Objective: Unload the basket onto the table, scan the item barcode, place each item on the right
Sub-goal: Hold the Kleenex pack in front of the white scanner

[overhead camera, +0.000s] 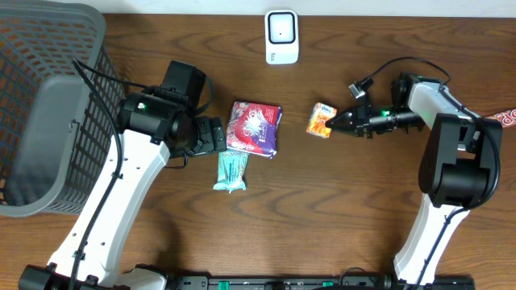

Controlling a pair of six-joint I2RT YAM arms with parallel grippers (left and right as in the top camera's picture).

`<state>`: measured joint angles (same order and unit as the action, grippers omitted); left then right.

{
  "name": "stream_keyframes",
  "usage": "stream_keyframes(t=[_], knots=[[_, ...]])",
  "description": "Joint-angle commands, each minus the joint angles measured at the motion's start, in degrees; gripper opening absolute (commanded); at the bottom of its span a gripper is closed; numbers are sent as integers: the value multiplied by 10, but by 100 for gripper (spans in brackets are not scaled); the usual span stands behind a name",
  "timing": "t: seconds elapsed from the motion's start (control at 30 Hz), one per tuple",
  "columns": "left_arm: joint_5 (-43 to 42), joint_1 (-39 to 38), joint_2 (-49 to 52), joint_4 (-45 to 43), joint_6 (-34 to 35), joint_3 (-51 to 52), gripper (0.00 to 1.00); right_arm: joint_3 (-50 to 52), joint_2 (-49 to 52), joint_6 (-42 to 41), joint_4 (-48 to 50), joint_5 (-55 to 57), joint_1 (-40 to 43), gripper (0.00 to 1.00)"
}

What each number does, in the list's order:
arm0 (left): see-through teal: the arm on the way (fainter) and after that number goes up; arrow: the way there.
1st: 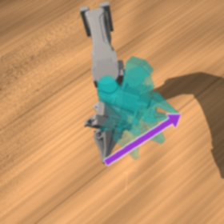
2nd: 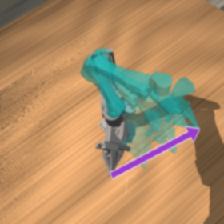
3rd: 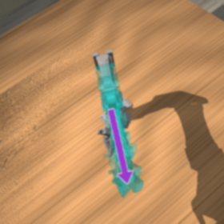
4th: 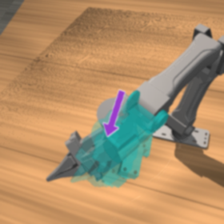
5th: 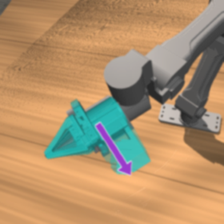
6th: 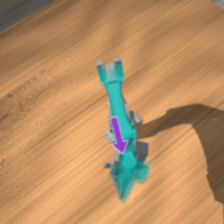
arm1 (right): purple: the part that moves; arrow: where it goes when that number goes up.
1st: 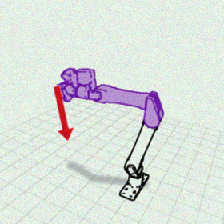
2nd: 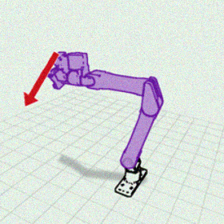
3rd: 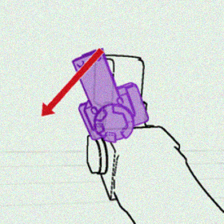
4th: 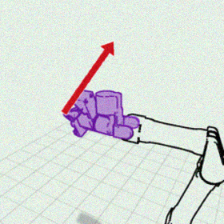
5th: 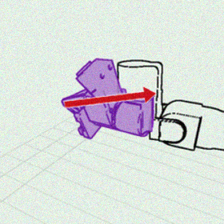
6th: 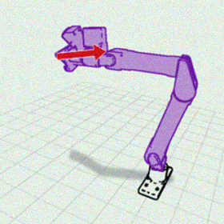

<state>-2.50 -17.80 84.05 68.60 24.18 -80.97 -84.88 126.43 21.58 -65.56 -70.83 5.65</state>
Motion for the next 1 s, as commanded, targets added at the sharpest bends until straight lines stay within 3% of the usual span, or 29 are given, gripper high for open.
stream_keyframes(t=[0.0, 0.27, 0.4, 0.53, 0.67, 0.77, 0.83, 0.97], knots=[[3, -2, 2, 2, -3, 3, 98, 1, 2, 122, -25, -82, -27, 1], [3, -2, 2, 2, -3, 3, 98, 1, 2, 366, -148, -37, -101, 1], [3, -2, 2, 2, -3, 3, 98, -3, 2, 394, -149, -21, -121, 1], [3, -2, 2, 2, -3, 3, 98, -28, 2, 371, -141, -29, -120, 1], [3, -2, 2, 2, -3, 3, 98, -77, 2, 233, -84, -12, -119, 1], [3, -2, 2, 2, -3, 3, 98, -118, 2, 62, -4, 70, -128, 1], [3, -2, 2, 2, -3, 3, 98, -148, 2, -23, 38, 154, -141, 1], [3, -2, 2, 2, -3, 3, 98, -221, 2, -337, 144, 462, -174, 1]])
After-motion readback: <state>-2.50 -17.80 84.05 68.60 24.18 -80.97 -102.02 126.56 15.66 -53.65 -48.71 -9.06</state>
